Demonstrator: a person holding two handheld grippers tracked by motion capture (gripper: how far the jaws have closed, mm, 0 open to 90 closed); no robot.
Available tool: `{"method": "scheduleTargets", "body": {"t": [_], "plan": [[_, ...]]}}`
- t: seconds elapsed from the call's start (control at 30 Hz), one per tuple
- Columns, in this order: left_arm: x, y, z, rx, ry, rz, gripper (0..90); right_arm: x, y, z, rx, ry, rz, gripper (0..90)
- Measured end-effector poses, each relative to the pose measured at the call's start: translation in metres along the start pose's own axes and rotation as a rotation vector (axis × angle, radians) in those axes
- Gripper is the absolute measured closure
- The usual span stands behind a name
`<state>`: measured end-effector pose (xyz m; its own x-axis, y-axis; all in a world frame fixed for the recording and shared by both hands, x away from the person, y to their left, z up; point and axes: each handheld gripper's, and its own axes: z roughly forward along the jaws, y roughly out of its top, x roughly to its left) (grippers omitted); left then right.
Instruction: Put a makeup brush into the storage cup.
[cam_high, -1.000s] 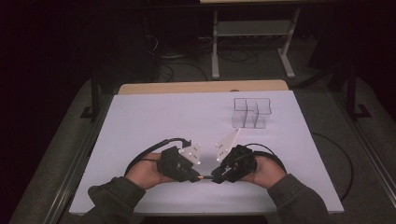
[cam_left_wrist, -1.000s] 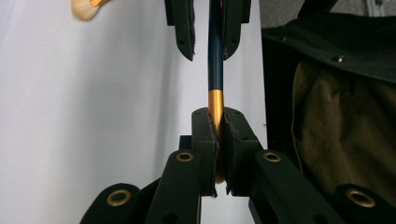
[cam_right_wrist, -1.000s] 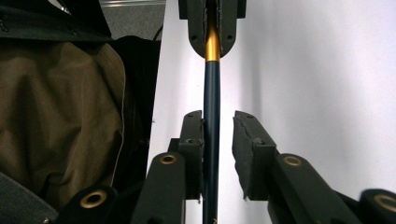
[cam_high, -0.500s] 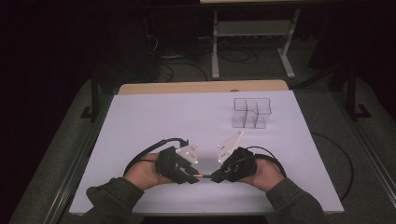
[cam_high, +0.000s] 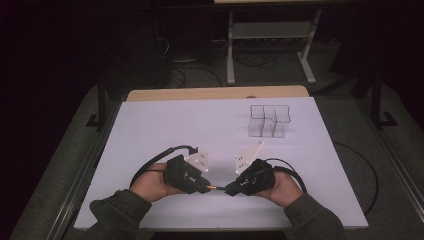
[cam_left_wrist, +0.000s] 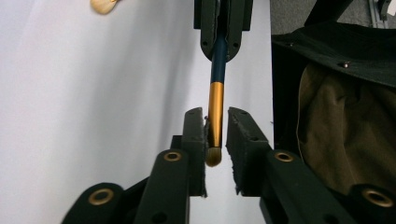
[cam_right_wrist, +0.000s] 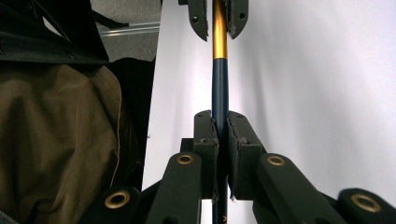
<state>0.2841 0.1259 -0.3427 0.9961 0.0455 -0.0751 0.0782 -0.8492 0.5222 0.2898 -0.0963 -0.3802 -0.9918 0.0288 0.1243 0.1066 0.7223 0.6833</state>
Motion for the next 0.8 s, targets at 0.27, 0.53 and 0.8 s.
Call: {"method": "scheduleTargets", "body": {"t": [0.27,0.53,0.8], "plan": [[-0.002,0.003,-0.001,0.008,-0.016,0.027,83.9,0.001,0.001,0.001,0.011,0.015,-0.016,82.7],[-0.004,0.01,0.001,0.037,-0.02,0.033,84.3,0.002,0.004,0.003,0.045,0.027,-0.021,80.2],[-0.004,0.016,0.001,0.07,-0.026,0.049,84.3,0.003,0.013,0.004,0.069,0.015,-0.026,72.9]]}}
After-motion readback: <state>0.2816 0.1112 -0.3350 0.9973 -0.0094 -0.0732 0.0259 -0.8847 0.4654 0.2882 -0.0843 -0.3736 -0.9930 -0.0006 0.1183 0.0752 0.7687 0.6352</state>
